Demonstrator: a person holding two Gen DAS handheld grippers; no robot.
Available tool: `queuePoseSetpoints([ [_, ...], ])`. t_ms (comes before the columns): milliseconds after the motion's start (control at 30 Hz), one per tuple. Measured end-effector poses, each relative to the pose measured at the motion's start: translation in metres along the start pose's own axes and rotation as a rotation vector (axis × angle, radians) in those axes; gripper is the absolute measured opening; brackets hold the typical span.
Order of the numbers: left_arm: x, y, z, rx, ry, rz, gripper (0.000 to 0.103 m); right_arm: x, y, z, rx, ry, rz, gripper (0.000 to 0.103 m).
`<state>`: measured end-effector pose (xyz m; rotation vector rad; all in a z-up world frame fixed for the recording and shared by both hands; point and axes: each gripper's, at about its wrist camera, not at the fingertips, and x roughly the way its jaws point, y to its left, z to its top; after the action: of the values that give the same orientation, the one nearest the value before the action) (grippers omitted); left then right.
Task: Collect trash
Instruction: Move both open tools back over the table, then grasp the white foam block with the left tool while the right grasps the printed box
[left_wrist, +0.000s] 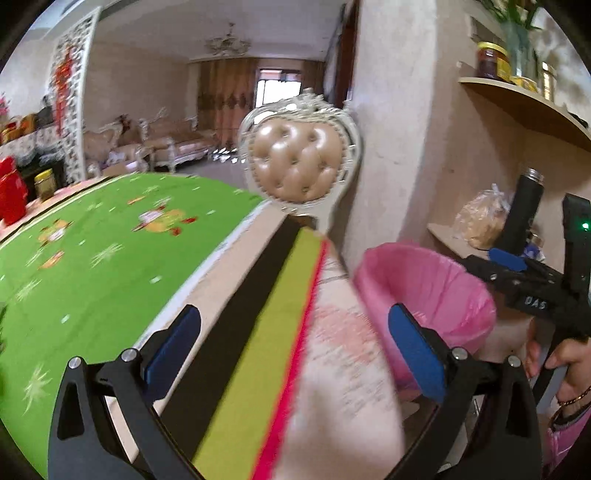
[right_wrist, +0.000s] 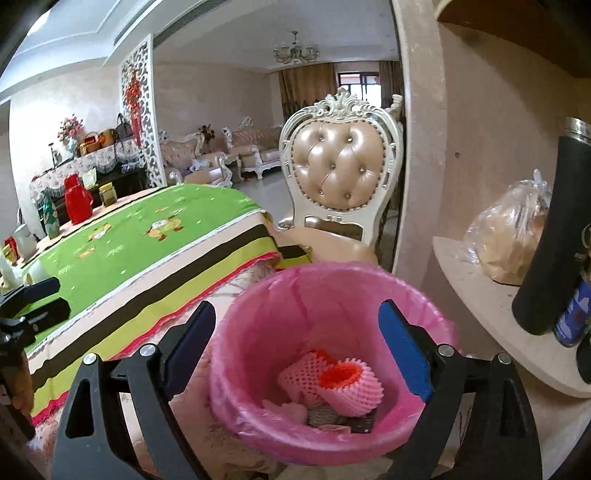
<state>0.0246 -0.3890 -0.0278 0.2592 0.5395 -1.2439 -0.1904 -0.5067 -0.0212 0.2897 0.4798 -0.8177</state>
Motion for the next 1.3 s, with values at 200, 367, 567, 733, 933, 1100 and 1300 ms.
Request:
queuePoseSetpoints([
  [200,-0.045,0.049,-0.015,-0.063,0.019,0.108,0.098,0.005,0.044,-0.004,-0.052,0.039,0.079,0.085],
  [367,-0.095,0.094,-0.031,-0.058,-0.004,0.32,0.098,0.017,0.094,-0.007,-0.106,0.072,0.167,0.085],
  [567,-0.148,0.152,-0.059,-0.09,-0.03,0.599,0.098,0.033,0.193,-0.013,-0.24,0.109,0.336,0.085],
  [733,-0.192,0.202,-0.09,-0.25,-0.023,0.683,0.098,0.029,0.281,-0.016,-0.365,0.095,0.475,0.085],
  [933,-0.229,0.259,-0.12,-0.441,0.008,0.733,0.098,0.024,0.357,-0.022,-0.438,0.082,0.595,0.085],
  [1100,-0.218,0.291,-0.12,-0.507,0.049,0.721,0.098,0.022,0.373,-0.027,-0.408,0.12,0.656,0.085],
  [1300,-0.186,0.317,-0.11,-0.514,0.108,0.741,0.091,0.019,0.37,-0.025,-0.389,0.138,0.661,0.085],
])
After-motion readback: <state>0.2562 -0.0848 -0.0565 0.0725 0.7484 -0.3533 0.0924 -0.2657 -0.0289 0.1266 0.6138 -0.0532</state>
